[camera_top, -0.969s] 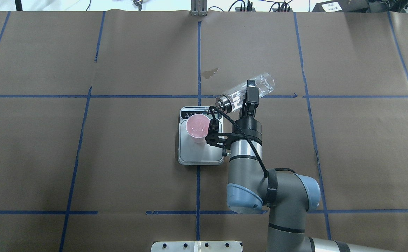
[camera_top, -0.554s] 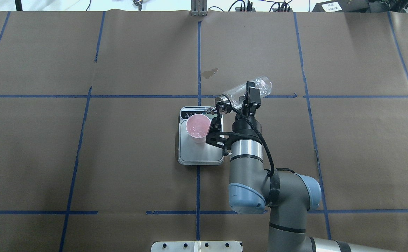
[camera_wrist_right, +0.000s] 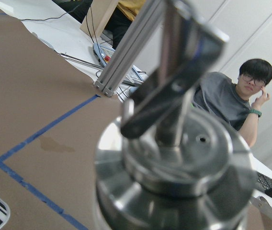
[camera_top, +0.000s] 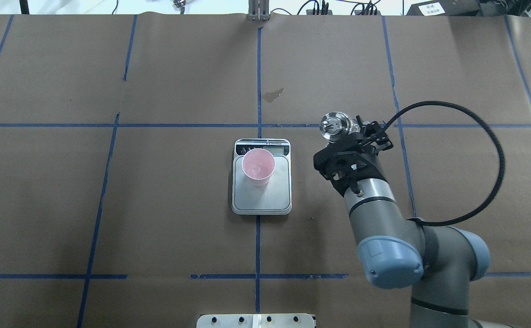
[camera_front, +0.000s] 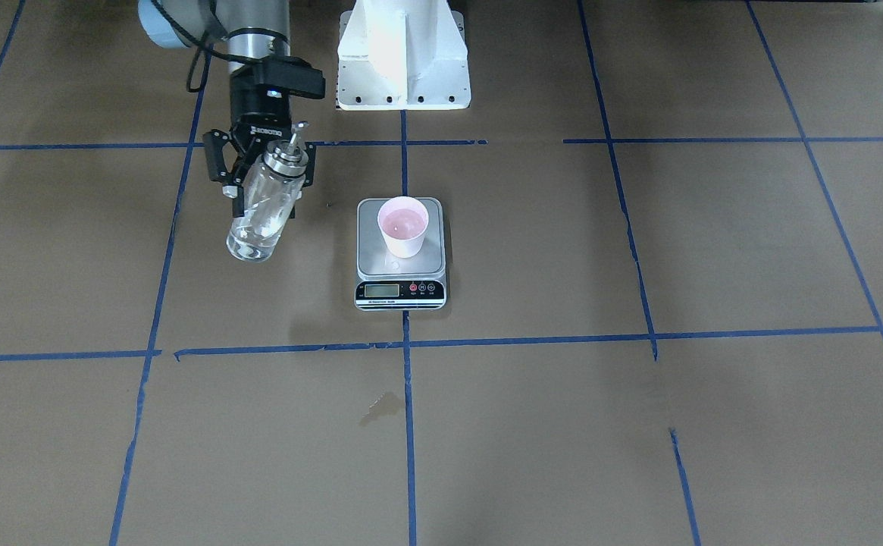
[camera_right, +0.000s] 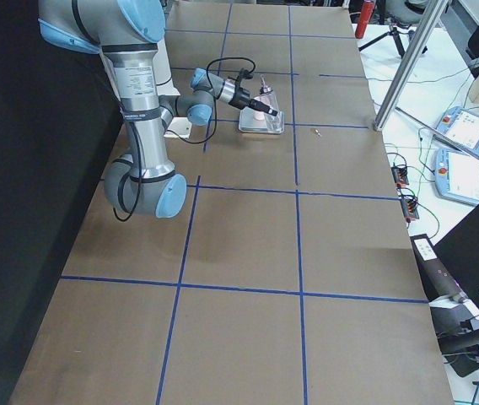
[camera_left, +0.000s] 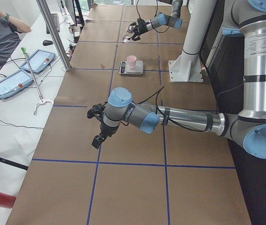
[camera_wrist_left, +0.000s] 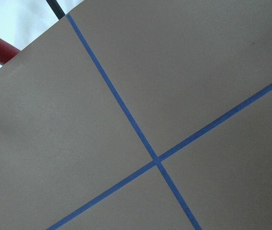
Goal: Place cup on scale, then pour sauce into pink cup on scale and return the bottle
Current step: 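Turn the dispenser upright and carry it back to its spot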
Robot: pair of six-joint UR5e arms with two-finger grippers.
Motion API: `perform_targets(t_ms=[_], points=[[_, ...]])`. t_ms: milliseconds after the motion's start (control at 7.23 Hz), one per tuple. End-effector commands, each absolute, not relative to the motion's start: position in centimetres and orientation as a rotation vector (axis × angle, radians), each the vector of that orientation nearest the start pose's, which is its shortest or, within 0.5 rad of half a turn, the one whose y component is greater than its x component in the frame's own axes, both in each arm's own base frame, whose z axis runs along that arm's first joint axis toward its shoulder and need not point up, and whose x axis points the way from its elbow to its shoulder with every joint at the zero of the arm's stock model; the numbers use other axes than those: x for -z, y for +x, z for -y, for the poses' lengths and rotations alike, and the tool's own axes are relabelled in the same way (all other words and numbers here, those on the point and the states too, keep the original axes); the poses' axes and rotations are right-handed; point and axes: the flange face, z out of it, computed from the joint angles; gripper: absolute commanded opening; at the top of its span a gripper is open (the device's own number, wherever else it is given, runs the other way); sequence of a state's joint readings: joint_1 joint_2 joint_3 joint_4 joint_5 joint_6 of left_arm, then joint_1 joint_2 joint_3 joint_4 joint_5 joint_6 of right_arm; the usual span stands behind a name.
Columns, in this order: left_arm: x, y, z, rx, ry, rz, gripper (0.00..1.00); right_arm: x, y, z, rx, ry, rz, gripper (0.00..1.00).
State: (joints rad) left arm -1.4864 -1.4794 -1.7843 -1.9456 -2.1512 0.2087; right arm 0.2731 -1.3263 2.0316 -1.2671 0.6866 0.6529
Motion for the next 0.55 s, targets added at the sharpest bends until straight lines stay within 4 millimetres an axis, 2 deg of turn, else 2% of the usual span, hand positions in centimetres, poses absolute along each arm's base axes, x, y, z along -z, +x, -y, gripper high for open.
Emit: perform_targets(t_ms=[0, 277, 415], points=[[-55.7, -3.8, 48.1, -0.425, 0.531, -0.54, 1.0, -30.8, -38.2, 35.3, 0.015, 1.035, 0.43, 0.0], [-54.9, -3.8, 48.1, -0.428, 0.547, -0.538, 1.0, -35.3, -34.8, 36.8, 0.025, 0.931, 0.394, 0.0], [-54.9, -3.8, 48.1, -0.428, 0.547, -0.538, 1.0, -36.5, -33.2, 37.9, 0.015, 0.894, 0.383, 0.0]])
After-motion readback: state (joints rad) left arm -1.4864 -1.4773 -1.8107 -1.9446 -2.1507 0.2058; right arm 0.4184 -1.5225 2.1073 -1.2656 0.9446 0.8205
